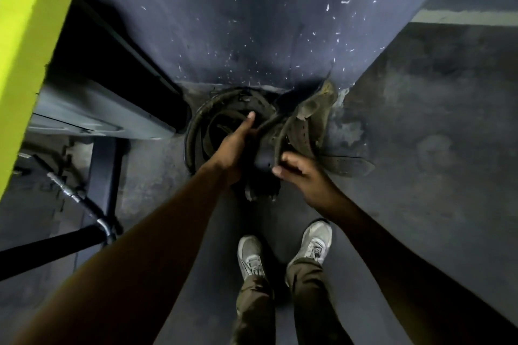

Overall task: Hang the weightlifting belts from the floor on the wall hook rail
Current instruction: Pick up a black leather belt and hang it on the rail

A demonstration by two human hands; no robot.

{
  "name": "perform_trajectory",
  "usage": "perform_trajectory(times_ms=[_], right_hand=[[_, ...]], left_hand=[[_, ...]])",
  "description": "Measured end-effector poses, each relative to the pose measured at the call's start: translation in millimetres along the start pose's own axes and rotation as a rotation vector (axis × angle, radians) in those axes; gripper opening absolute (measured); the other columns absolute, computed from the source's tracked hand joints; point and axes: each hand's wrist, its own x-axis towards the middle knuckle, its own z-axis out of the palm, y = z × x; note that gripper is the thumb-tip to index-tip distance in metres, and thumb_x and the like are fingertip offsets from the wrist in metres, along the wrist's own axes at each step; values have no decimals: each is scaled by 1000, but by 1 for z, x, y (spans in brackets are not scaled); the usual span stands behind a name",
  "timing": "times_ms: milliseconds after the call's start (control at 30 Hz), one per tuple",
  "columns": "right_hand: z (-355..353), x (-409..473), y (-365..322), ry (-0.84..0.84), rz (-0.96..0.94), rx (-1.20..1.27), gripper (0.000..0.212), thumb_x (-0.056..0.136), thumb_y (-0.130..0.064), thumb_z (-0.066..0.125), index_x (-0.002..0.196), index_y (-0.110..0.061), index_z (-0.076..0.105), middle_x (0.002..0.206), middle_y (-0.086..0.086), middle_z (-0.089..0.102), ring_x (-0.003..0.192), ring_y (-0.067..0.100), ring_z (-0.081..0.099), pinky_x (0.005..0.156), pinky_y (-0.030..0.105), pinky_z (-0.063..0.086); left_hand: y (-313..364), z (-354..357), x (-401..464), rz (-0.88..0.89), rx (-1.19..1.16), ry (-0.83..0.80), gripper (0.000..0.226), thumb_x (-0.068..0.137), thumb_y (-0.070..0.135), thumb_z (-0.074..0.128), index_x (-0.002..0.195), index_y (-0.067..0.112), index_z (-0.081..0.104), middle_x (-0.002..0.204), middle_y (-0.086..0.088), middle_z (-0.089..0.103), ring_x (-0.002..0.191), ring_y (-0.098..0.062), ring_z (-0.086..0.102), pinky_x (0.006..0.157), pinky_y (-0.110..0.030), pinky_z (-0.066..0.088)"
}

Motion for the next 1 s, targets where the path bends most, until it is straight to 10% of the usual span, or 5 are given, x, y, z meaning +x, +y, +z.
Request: perform_trajectory(times_ms=[300,533,700,833,1000], right_hand=[[-69,44,42,278,400,910,70,94,-73,48,117,-15,80,126,13,75,110,28,75,81,40,63],[-99,88,35,462,337,492,32,98,-12,68,129,-5,65,126,12,73,115,28,69,101,44,57],[-97,34,38,143,54,364,28,92,-6,69,120,-9,73,124,15,74,125,34,66,111,43,49],[-115,8,54,-37,196,462,49,89,-2,71,137,-6,62,138,16,67,131,27,63,114,40,48],[-183,26,52,117,470,812,73,91,-80,43,122,-23,76,117,3,79,108,20,74,97,42,55]], left_hand=[[-62,-1,3,122,328,-201,33,88,-20,60,113,0,56,104,-14,65,97,-20,64,88,-31,55],[-91,4,25,-91,454,4,34,101,3,51,132,-12,59,133,-24,64,121,-32,60,110,-45,44],[-32,48,75,-99,-223,88,64,106,55,29,143,9,55,148,-17,57,125,-26,63,102,-41,54],[16,68,104,-184,217,104,52,98,33,65,138,1,60,138,-23,63,129,-39,60,115,-51,44],[5,67,95,-126,435,-151,34,94,3,67,127,0,64,132,-20,68,111,-26,71,98,-39,59]])
